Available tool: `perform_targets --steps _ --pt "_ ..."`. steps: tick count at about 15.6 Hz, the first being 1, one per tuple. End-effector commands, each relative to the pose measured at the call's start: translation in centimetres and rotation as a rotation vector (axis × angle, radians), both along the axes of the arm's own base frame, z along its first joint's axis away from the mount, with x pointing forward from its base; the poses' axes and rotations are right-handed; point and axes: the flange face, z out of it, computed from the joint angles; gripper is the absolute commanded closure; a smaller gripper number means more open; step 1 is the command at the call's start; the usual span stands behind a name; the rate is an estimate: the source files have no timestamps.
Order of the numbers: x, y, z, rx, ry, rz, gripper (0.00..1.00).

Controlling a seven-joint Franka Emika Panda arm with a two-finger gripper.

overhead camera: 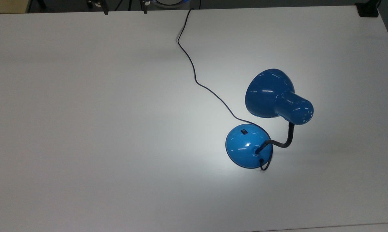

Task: Turn off the lamp
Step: 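Move the gripper over the blue lamp's round base beside the shade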

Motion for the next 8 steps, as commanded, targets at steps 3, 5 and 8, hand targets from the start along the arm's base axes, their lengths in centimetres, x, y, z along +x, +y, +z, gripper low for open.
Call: perform_targets --steps 3,5,8 --pt "1.5 0.8 -0.1 -0.017 -0.048 0.042 0.0" --pt "1.9 1.1 -0.6 -0.008 -0.049 0.053 0.0" --pt "2.6 2.2 -1.6 -0.011 -0.044 0.067 0.0"
